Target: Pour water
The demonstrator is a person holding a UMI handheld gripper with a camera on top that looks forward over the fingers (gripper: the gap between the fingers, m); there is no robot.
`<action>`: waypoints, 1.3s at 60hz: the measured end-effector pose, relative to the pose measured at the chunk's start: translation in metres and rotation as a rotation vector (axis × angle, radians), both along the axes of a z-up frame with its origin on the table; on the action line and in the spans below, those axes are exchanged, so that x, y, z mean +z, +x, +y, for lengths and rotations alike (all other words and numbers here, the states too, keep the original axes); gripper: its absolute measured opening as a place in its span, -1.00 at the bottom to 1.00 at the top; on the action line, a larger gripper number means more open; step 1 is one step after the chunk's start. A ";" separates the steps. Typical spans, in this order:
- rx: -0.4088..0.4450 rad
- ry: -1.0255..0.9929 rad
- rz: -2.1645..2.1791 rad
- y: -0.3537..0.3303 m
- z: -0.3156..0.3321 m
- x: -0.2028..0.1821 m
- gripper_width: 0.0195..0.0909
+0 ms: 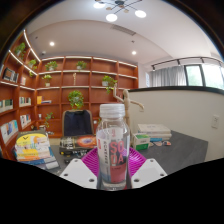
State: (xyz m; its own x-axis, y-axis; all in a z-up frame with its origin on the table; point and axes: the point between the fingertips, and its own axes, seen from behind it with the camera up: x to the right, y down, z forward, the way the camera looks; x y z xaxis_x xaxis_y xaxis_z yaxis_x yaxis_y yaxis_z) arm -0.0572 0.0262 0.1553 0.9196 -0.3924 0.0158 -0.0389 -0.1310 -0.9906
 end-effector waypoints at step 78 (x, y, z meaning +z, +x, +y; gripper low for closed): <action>0.260 -0.058 0.011 -0.057 -0.158 -0.001 0.81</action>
